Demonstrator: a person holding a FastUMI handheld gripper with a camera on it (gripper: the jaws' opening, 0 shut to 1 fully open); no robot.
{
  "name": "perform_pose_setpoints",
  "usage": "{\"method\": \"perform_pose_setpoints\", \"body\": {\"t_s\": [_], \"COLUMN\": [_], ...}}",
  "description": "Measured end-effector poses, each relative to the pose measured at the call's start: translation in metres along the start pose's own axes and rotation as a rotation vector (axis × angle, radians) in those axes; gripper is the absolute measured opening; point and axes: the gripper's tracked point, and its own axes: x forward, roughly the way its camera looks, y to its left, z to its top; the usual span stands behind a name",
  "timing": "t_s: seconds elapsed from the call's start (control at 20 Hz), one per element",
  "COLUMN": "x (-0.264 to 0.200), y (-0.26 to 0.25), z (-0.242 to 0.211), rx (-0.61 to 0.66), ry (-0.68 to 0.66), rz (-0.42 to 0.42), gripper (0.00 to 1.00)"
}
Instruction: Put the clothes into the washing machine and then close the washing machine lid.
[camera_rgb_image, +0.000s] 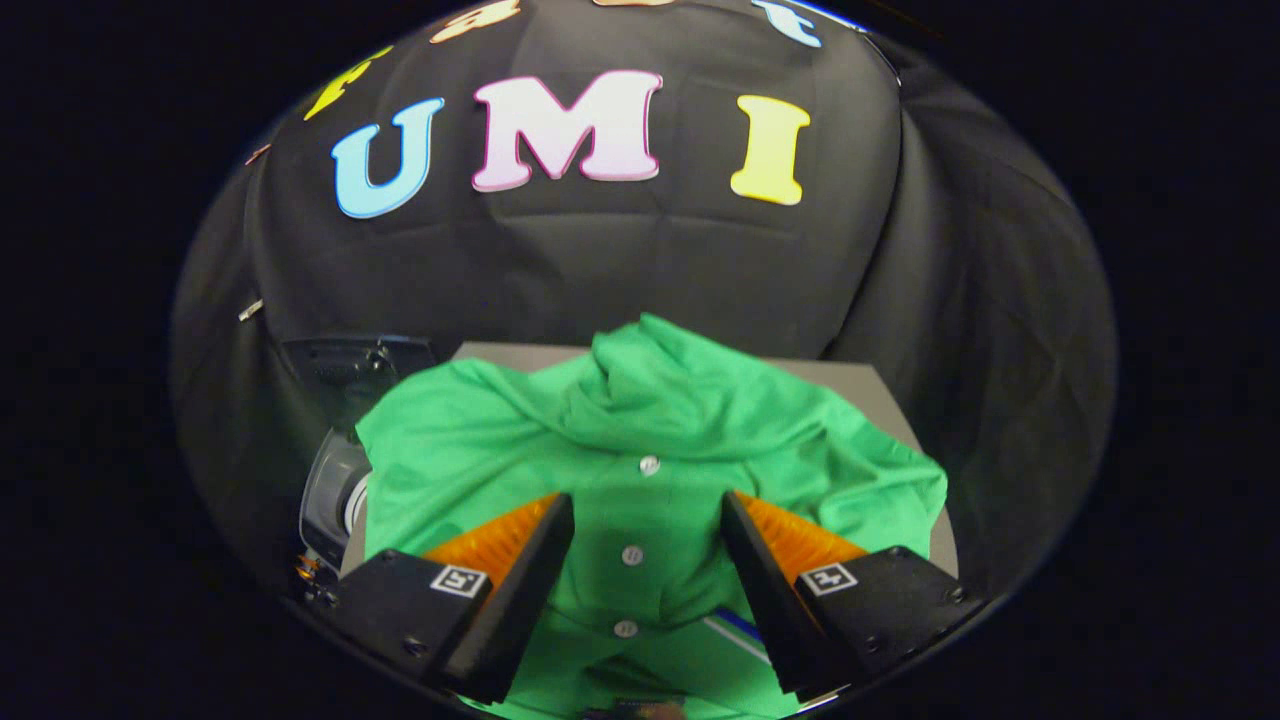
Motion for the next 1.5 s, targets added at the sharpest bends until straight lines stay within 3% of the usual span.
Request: {"method": "perform_pose_setpoints", "body": {"t_s": [0.05,0.2,0.4,0.7,0.9,1.2,1.5], "x": [-0.003,-0.012,-0.022,-0.084,-0.116,-0.126,-0.096], "y": [-0.003,-0.002,-0.001,0.04,0.099,0.206,0.297], "z": [-0.006,-0.002,0.008,0.08,0.107,0.113,0.077], "rx": [0.008,0.045,0.05,0.12,0.134,0.105,0.087], "ry": [0.03,0.03,0.0,-0.111,-0.164,-0.151,-0.067], "rz": [-0.005,0.005,0.008,0.126,0.243,0.385,0.453], "gripper": [0.98,0.25,0.09,0.08,0.09,0.08,0.08]}}
